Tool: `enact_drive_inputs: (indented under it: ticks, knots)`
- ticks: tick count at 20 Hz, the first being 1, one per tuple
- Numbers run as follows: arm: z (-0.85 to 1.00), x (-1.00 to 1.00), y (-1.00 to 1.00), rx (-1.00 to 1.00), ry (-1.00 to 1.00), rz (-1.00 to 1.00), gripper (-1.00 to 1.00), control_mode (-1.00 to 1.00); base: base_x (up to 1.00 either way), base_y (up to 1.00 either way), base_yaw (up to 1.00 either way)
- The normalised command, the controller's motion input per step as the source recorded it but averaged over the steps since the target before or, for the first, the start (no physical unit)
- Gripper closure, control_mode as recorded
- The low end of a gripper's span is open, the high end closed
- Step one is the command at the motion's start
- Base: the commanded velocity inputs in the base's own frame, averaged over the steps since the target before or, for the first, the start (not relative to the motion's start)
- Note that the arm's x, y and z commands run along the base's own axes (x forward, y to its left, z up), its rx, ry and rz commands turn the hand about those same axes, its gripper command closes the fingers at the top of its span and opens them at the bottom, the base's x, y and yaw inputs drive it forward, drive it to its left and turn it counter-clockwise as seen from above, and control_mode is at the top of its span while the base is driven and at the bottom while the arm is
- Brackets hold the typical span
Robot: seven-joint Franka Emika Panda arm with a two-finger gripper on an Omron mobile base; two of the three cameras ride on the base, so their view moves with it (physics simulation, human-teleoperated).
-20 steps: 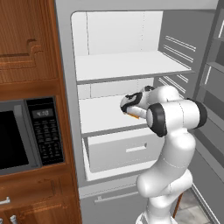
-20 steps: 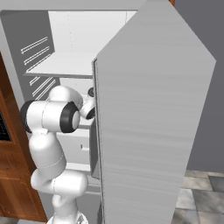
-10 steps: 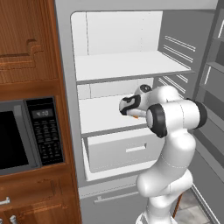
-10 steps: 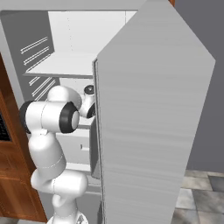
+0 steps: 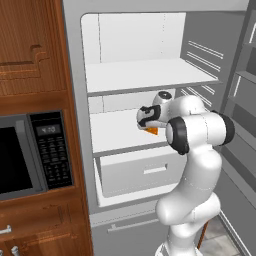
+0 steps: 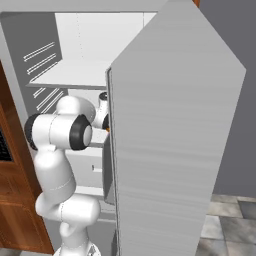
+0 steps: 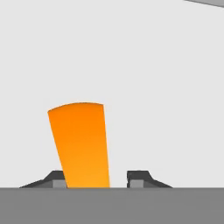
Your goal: Take the cheese, fish, and garlic from the fridge and place them on the plate on the dining counter to create an appetizer plate.
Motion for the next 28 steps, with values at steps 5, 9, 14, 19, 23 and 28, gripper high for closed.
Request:
enact_drive_inputs:
  ticks: [5, 9, 14, 19, 23, 28]
  knots:
    - [-0.42, -0.14, 0.04, 0.00, 0.05, 0.00, 1.00, -1.00, 0.00, 0.00, 0.00]
    - [-0.26, -0.80, 0.00, 0.00, -0.02, 0.00, 1.00, -1.00, 0.00, 0.00, 0.00]
    - [-0.04, -1.00, -0.10, 0.00, -0.07, 0.00, 1.00, -1.00, 0.00, 0.00, 0.00]
    - [0.49, -1.00, -0.20, 0.00, -0.01, 0.00, 1.00, -1.00, 0.00, 0.00, 0.00]
    - [0.83, -1.00, -0.24, 0.00, 0.00, 0.00, 1.00, -1.00, 0.00, 0.00, 0.00]
    - [0.89, -0.97, -0.17, 0.00, 0.00, 0.00, 1.00, -1.00, 0.00, 0.00, 0.00]
